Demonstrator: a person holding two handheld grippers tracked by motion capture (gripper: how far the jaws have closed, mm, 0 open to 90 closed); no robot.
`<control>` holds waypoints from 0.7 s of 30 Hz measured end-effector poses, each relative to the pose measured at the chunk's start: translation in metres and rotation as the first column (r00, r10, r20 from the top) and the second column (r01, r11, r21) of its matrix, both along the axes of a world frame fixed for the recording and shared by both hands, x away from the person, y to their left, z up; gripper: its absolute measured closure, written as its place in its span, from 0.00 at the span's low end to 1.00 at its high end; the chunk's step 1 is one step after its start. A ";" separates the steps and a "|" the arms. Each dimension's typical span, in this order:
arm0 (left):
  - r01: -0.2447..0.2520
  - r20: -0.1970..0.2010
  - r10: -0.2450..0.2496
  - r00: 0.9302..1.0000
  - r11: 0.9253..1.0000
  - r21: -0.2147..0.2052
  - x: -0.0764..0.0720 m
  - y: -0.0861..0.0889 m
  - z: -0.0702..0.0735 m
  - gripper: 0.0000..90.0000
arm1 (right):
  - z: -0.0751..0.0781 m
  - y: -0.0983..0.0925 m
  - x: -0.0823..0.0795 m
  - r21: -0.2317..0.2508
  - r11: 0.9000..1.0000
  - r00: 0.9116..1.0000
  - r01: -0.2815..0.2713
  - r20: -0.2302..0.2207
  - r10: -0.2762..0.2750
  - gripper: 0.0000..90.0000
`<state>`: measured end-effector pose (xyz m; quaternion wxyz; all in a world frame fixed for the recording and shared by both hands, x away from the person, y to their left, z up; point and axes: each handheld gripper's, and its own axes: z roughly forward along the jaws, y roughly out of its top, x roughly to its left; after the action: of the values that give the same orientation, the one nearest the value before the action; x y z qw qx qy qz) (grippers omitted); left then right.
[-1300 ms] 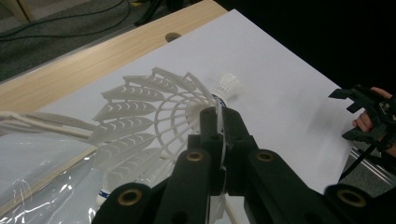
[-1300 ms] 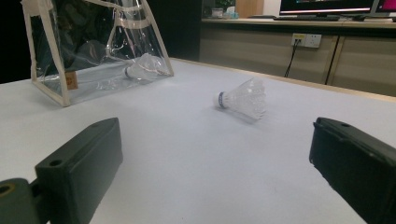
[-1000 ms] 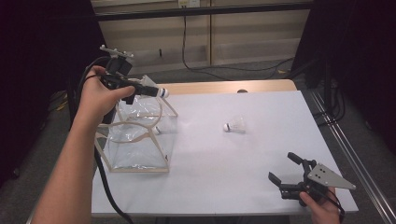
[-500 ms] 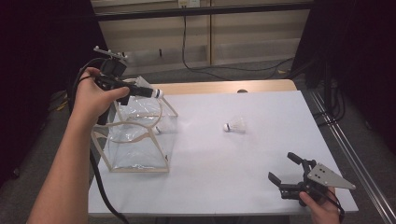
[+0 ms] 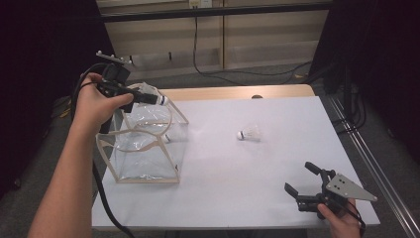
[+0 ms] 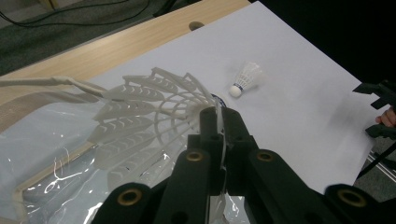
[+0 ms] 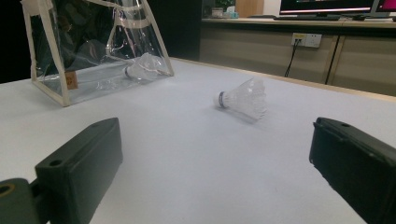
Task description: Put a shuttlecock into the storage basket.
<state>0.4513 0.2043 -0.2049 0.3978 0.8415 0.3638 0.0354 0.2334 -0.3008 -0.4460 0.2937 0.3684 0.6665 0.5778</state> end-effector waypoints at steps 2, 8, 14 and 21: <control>-0.002 -0.001 0.002 1.000 1.000 -0.002 0.000 0.001 0.000 0.99 | 0.000 0.000 0.000 0.000 1.000 1.000 0.000 0.001 0.000 0.03; -0.022 -0.002 0.022 1.000 1.000 -0.003 0.001 0.007 -0.002 0.99 | 0.000 0.000 0.000 -0.003 1.000 1.000 -0.001 0.000 0.001 0.03; -0.037 -0.002 0.037 0.999 0.999 0.003 0.002 0.013 -0.004 0.99 | 0.000 0.000 0.000 0.000 1.000 1.000 -0.001 0.000 0.001 0.03; -0.060 0.000 0.060 0.998 0.998 0.025 0.004 0.018 -0.010 0.99 | 0.000 0.000 0.000 -0.002 1.000 1.000 -0.002 -0.001 0.002 0.03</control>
<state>0.4548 0.2222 -0.2146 0.3859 0.8351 0.3887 0.0516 0.2334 -0.3005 -0.4461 0.2931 0.3678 0.6676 0.5772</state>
